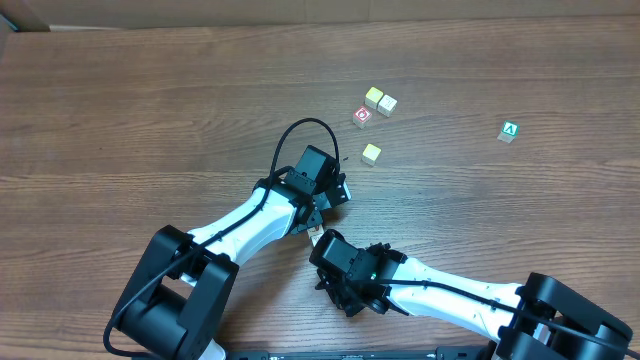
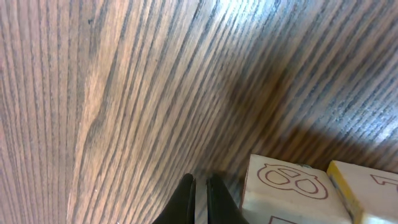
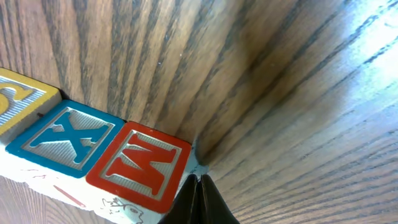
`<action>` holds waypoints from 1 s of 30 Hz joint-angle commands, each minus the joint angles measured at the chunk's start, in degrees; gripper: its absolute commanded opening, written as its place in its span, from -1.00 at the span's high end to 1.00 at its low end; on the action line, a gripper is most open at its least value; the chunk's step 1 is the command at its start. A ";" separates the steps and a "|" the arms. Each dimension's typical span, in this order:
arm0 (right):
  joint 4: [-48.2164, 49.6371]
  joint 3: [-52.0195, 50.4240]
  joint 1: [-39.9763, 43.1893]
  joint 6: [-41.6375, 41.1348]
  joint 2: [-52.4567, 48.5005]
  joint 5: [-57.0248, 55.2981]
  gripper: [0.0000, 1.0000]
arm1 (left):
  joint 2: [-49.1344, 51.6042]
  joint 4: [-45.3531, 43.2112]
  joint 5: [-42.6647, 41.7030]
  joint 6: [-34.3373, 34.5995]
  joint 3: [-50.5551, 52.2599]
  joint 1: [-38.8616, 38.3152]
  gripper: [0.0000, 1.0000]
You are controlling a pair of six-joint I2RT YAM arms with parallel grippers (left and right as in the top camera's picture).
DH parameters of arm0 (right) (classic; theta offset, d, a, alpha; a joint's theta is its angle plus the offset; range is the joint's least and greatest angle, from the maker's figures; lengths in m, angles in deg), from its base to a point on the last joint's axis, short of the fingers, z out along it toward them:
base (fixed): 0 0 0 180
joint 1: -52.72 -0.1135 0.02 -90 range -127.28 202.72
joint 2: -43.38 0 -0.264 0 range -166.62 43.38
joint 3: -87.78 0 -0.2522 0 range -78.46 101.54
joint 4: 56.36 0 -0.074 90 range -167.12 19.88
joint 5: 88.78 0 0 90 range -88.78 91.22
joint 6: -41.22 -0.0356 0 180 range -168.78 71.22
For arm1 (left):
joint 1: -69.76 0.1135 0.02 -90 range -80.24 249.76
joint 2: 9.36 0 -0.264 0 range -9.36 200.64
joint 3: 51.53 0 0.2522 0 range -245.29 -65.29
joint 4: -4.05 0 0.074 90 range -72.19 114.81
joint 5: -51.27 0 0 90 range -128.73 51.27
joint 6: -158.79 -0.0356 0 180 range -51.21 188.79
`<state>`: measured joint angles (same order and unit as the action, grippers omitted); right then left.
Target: Flip 5 blocks
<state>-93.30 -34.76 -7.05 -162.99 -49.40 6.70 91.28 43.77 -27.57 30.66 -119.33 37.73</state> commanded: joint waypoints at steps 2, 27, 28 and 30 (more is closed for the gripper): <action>2.12 1.25 0.57 -0.04 -0.63 -5.68 0.92 | 1.27 0.13 -6.75 -1.11 1.40 -0.76 0.92; 2.40 1.25 0.59 -0.04 -0.63 -6.71 0.92 | 4.31 -2.86 -6.71 -1.14 1.44 -0.57 0.91; 2.38 1.25 0.57 -0.04 -0.63 -6.75 0.92 | 5.09 -2.84 -6.58 -1.14 1.44 -0.57 0.92; 2.38 1.25 0.59 -0.02 -0.63 -6.88 0.92 | 6.03 -3.21 -6.03 -1.07 1.44 -0.55 0.91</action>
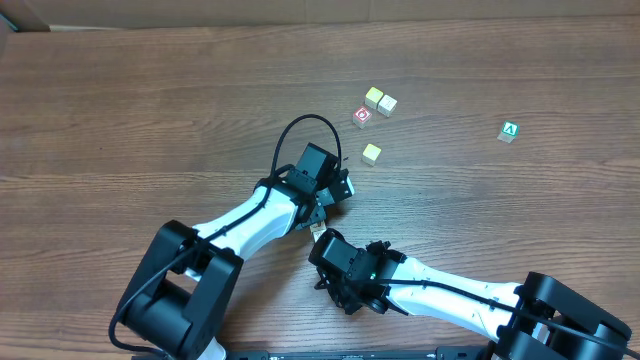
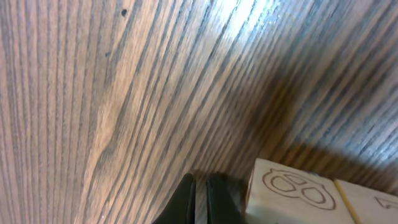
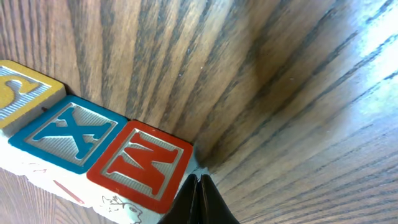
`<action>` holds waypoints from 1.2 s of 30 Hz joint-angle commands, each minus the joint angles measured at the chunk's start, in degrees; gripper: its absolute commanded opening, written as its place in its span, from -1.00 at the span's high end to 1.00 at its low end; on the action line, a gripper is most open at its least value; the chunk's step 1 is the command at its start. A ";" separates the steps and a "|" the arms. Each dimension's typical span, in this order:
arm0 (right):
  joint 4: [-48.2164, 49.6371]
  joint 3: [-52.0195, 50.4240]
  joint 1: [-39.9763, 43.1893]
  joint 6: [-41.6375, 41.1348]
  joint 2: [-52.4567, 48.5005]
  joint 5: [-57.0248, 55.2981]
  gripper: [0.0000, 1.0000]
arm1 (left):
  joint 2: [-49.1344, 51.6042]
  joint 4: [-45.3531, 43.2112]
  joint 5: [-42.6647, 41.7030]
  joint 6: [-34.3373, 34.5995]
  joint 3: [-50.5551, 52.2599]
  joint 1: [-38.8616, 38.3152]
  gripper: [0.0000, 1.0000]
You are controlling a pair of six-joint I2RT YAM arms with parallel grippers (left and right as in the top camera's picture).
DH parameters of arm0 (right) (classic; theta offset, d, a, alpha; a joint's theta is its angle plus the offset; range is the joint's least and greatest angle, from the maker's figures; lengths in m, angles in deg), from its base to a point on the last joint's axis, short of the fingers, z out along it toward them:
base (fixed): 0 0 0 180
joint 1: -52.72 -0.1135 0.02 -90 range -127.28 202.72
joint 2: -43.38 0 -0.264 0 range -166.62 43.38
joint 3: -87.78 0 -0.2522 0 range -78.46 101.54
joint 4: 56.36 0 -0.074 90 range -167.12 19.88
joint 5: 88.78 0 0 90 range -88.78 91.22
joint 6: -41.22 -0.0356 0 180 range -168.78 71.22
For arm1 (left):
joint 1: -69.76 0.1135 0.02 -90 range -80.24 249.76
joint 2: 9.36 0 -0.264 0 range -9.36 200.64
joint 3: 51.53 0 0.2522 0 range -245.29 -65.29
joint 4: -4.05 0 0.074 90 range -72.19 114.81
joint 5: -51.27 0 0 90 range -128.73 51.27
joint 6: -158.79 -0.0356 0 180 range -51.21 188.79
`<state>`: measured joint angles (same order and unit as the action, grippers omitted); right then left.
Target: Flip 5 blocks
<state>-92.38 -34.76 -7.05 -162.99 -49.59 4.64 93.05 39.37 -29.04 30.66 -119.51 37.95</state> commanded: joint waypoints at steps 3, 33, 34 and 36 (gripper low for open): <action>1.49 1.25 0.59 -0.02 -0.44 -4.90 0.92 | 4.57 -0.87 -3.23 1.16 1.60 -0.76 0.91; 1.44 1.25 0.57 -0.02 -0.44 -4.87 0.92 | 4.57 -4.48 -3.32 0.79 1.60 -0.87 0.92; 1.44 1.25 0.57 -0.02 -0.44 -4.87 0.92 | 4.57 -4.50 -3.30 0.79 1.60 -0.87 0.92; 1.44 1.25 0.57 -0.02 -0.44 -4.85 0.92 | 4.57 -4.50 -3.30 0.81 1.60 -0.85 0.92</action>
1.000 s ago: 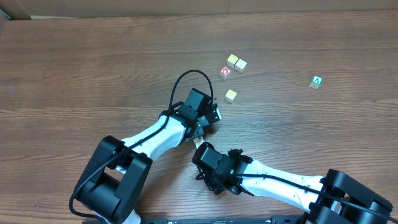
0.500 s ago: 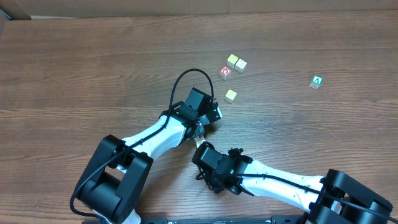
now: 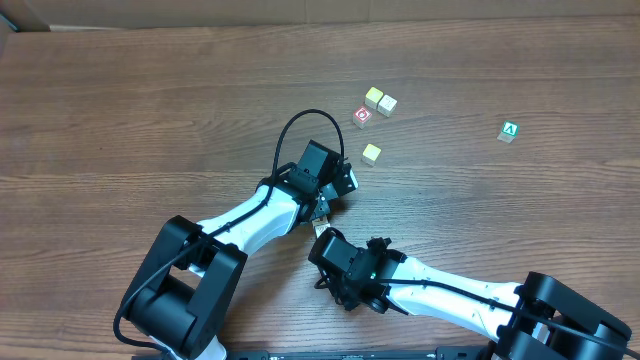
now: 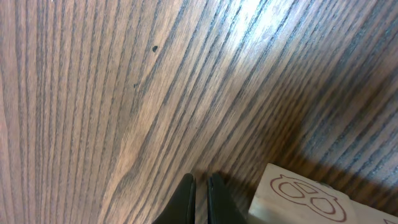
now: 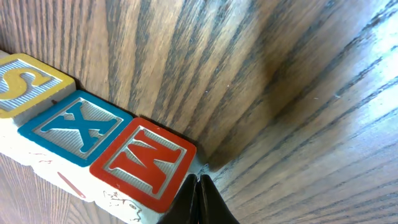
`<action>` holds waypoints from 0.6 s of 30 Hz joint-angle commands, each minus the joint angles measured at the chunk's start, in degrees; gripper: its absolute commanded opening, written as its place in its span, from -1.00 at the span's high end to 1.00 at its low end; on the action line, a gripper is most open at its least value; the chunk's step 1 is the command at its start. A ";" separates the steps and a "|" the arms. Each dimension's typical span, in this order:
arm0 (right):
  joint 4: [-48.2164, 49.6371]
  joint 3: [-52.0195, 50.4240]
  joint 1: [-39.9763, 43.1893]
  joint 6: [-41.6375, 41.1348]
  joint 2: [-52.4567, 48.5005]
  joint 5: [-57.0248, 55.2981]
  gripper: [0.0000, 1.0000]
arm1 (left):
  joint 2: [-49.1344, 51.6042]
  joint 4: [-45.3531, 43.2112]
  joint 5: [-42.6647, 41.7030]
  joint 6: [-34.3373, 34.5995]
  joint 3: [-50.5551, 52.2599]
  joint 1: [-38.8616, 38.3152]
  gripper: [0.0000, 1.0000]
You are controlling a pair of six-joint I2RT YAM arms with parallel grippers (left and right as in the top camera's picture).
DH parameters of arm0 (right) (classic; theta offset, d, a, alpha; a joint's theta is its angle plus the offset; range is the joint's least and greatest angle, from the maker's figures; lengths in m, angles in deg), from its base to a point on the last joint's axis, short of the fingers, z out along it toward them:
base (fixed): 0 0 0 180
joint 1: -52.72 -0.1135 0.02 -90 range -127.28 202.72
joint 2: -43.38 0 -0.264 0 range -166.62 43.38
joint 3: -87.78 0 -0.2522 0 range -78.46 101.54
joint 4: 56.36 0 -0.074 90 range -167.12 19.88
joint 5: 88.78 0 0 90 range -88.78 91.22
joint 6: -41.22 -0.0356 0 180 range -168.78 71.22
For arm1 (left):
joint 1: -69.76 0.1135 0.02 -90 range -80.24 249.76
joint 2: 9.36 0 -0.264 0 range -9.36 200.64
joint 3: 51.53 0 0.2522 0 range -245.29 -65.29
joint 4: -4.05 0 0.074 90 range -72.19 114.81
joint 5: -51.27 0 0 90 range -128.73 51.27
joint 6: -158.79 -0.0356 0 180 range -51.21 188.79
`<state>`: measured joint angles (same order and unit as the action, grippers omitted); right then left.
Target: Flip 5 blocks
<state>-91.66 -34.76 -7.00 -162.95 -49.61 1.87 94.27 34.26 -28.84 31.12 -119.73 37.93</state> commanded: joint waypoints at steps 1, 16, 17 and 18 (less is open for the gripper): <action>0.72 1.25 0.52 -0.07 -0.42 -2.05 0.92 | 3.34 0.59 -3.50 0.35 1.81 -0.81 0.92; 0.72 1.25 0.52 -0.04 -0.42 -2.08 0.92 | 3.08 0.42 0.61 3.02 0.07 -0.81 0.92; 0.70 1.25 0.52 -0.04 -0.42 -2.05 0.92 | 3.08 0.55 0.61 2.99 0.02 -0.81 0.92; 0.72 1.25 0.52 -0.04 -0.42 -2.05 0.92 | 3.08 0.79 0.61 2.99 -0.02 -0.81 0.92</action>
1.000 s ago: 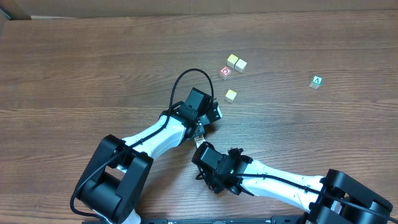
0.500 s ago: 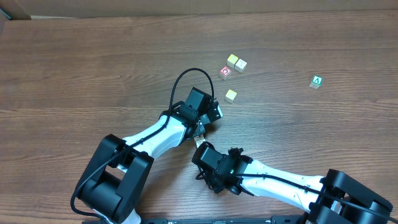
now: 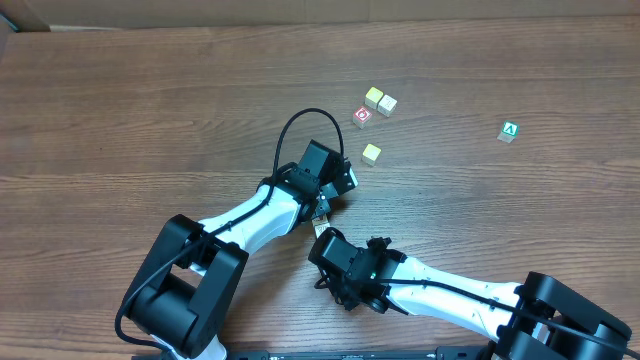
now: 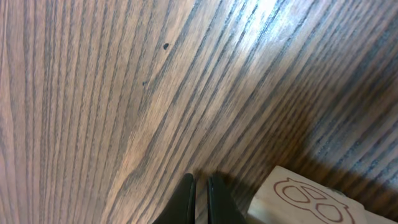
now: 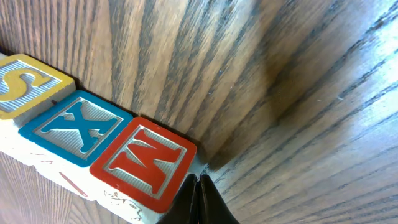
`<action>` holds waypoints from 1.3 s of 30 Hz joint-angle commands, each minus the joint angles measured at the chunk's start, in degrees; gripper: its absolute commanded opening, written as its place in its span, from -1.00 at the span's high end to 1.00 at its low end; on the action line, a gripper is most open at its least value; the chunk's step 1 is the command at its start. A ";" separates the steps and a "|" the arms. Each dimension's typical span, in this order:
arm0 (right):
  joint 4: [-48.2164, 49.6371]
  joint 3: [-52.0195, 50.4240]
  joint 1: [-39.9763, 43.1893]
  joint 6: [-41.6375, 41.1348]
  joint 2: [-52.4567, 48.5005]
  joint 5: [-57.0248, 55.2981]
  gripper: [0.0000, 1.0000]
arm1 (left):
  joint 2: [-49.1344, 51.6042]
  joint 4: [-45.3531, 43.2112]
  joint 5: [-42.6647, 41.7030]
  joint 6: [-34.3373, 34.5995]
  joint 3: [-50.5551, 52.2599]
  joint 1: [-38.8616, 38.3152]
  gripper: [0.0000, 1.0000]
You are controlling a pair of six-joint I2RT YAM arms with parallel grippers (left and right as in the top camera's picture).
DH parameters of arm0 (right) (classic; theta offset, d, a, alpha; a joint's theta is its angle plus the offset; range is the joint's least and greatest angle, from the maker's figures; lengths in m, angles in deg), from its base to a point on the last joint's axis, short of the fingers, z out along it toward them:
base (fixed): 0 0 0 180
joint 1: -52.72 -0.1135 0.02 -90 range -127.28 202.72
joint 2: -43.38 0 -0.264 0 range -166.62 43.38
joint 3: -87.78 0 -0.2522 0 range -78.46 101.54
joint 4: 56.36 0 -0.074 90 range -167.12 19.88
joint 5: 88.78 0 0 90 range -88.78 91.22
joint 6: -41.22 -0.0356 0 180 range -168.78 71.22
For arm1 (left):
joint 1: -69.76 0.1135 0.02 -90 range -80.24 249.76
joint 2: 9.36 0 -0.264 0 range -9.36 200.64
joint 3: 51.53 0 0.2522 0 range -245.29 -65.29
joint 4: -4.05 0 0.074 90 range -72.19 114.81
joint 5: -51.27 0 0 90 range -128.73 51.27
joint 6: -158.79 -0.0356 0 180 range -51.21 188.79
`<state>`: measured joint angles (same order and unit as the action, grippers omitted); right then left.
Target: Flip 5 blocks
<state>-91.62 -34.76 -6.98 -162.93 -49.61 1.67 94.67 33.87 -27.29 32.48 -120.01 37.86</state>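
Note:
A row of three blocks lies in the right wrist view: yellow S [image 5: 25, 84], blue X [image 5: 78, 127] and red M [image 5: 146, 160]. My right gripper [image 5: 199, 194] is shut, its tips at the red block's near corner. In the left wrist view a cream block with a red figure 8 [image 4: 311, 200] shows at the bottom right, just right of my shut left gripper [image 4: 199, 194]. Overhead, both wrists meet mid-table and hide these blocks: left gripper [image 3: 325, 205], right gripper [image 3: 322, 240].
Further back on the wooden table [image 3: 150, 110] lie a yellow block [image 3: 373, 97], a cream block [image 3: 387, 104], a red-and-white block [image 3: 362, 116], another yellow block [image 3: 371, 153], and a green A block [image 3: 510, 131] far right.
The cream figure-8 block sits a little lower and further right in the left wrist view. The right wrist view is almost unchanged. Both grippers remain shut.
At first the left wrist view held the cream figure-8 block with a yellow block beside it. Moment by moment that block dropped toward the corner and the yellow one left the view. In the right wrist view more of the yellow S block has come in.

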 commanded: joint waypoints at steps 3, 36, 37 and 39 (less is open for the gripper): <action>0.66 1.25 0.50 -0.07 -0.42 -1.88 0.92 | 2.69 1.49 -0.90 1.64 0.22 -0.74 0.92; 0.63 1.25 0.50 -0.04 -0.42 -0.96 0.92 | 2.64 7.93 1.70 3.17 -7.26 -0.74 0.92; 0.63 1.25 0.50 -0.04 -0.42 -0.96 0.92 | 2.64 7.93 1.70 3.15 -7.50 -0.74 0.92; 0.63 1.25 0.50 -0.04 -0.42 -0.98 0.92 | 2.64 7.91 1.70 3.15 -7.89 -0.74 0.92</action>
<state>-91.16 -34.76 -6.89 -162.93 -49.61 1.21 96.31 41.87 -26.04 34.36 -126.06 37.49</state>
